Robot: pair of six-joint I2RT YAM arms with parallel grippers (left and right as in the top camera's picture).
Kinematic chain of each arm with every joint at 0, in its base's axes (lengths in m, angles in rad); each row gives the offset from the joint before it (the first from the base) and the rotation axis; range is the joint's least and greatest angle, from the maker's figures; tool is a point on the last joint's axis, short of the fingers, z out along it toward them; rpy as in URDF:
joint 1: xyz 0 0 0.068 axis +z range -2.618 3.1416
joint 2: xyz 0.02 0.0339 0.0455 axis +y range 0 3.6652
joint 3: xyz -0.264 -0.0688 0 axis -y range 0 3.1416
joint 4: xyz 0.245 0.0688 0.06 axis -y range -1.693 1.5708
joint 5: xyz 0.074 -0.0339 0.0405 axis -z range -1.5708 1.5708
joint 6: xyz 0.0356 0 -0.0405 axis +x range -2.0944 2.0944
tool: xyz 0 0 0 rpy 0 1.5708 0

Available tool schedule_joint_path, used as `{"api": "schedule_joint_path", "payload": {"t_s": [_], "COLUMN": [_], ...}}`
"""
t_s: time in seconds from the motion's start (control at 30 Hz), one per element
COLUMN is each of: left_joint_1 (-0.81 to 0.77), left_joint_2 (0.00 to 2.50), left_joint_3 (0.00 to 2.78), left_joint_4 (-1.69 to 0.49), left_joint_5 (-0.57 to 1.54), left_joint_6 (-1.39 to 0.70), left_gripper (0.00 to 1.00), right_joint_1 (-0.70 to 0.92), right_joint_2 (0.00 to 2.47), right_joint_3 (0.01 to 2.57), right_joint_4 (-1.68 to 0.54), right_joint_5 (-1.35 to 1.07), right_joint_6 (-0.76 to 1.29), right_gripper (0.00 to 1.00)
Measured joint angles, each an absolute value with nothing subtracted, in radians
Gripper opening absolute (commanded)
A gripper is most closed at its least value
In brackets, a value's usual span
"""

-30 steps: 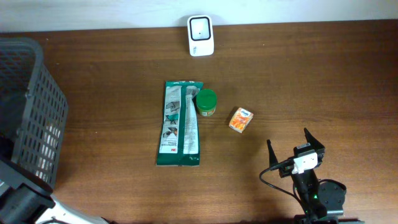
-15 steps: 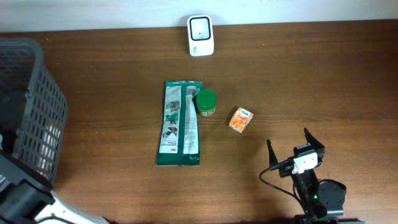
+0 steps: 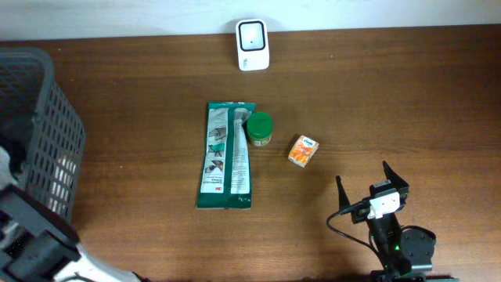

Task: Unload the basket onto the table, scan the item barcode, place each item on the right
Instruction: 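Take small green sachet from basket with left gripper, drop beside packet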

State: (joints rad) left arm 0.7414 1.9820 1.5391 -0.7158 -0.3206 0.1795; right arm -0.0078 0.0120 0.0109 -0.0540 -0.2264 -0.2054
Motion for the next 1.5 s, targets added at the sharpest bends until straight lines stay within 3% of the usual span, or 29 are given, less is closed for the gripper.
{"api": "schedule_joint_path", "payload": {"t_s": [0.27,0.47,0.57,0.7,0.9,1.13,1.17,1.2,1.23,1.5], "left_joint_1": [0.593,0.165,-0.064,-0.228,-0.264,-0.32,-0.337,-0.346,-0.349,-0.348], "left_joint_2": [1.51,1.265,1.315,1.472,1.718,1.912,1.932,1.942,1.949,1.969], "left_joint_3": [1.601,1.617,1.618,1.613,1.612,1.519,1.512,1.51,1.51,1.651], "left_joint_4": [-0.622,-0.721,-0.885,-1.107,-1.242,-1.2,-1.188,-1.186,-1.185,-1.274], "left_joint_5": [-0.281,-0.18,-0.165,-0.168,-0.194,-0.207,-0.206,-0.207,-0.207,-0.215], "left_joint_6": [0.094,0.02,-0.018,-0.088,-0.23,-0.467,-0.48,-0.488,-0.493,-0.467], "left_gripper": [0.0,0.0,0.0,0.0,0.0,0.0,0.38,0.5,0.54,0.54], "right_joint_1": [-0.008,-0.008,-0.008,-0.008,-0.008,-0.008,-0.008,-0.008,-0.008,-0.008], "right_joint_2": [0.012,0.012,0.012,0.012,0.012,0.012,0.012,0.012,0.012,0.012], "right_joint_3": [0.011,0.011,0.011,0.011,0.011,0.011,0.011,0.011,0.011,0.011], "right_joint_4": [-0.054,-0.054,-0.054,-0.054,-0.054,-0.054,-0.054,-0.054,-0.054,-0.054], "right_joint_5": [-0.226,-0.226,-0.226,-0.226,-0.226,-0.226,-0.226,-0.227,-0.226,-0.226], "right_joint_6": [-0.205,-0.205,-0.205,-0.206,-0.205,-0.205,-0.205,-0.206,-0.205,-0.205], "right_gripper": [0.98,0.98,0.98,0.98,0.98,0.98,0.99,0.98,0.98,0.98]}}
